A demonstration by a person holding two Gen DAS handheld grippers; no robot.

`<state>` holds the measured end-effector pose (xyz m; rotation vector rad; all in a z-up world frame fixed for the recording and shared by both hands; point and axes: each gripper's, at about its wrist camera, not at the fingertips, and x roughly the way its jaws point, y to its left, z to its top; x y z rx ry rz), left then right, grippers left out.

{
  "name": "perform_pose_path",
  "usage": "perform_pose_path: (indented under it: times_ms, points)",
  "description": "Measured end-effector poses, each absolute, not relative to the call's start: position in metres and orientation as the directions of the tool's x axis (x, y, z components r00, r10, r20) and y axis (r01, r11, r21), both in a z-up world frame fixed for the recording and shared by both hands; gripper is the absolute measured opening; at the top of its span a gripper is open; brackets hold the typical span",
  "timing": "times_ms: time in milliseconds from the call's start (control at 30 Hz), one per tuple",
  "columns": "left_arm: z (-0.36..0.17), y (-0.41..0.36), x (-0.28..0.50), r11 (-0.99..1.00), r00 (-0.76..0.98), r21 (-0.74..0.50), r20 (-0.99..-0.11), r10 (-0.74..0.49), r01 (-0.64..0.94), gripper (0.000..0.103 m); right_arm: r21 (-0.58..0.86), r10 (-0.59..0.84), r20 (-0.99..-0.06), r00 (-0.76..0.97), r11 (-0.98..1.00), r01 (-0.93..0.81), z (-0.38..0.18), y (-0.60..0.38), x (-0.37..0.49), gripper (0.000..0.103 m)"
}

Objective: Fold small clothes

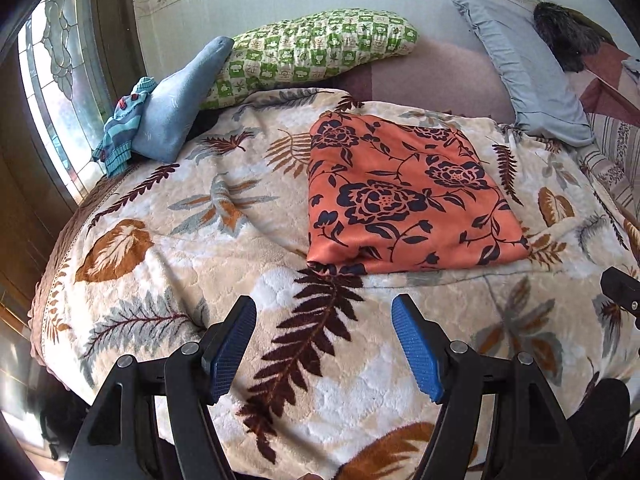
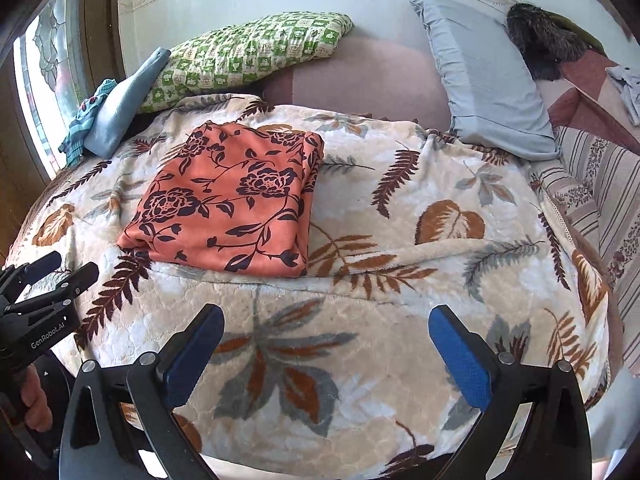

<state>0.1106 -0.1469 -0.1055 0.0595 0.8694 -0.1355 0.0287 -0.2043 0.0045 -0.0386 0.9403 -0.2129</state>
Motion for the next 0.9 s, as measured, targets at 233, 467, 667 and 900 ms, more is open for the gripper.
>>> perform_pose_path:
  times_ms: [233,467,667,900]
  points:
    - [-0.103,-0.155,0.106,0.979,0.613,0.0,-0.78,-0.128,0.203,0.07,-0.138,-0.217,-0.789,0.574,0.974,0.178,0.004,-0.209,0.022,0.103]
    - [-0.103,-0.163,0.104,0.971,0.592,0.004,-0.793,-0.141,0.238,0.069,-0.132,-0.221,-0.796,0.564,0.972,0.195,0.002,-0.216,0.023,0.103]
    - [-0.092,-0.17,0.098,0.962,0.626,0.013,-0.762,-0.167,0.272,0.069,-0.146,-0.235,-0.794,0.56,0.969,0.2,0.001,-0.219,0.022,0.103]
    - [-0.08,-0.173,0.088,0.957,0.663,0.04,-0.73,-0.168,0.286,0.07,-0.184,-0.258,-0.788,0.559,0.965,0.186,0.001,-0.216,0.023,0.103]
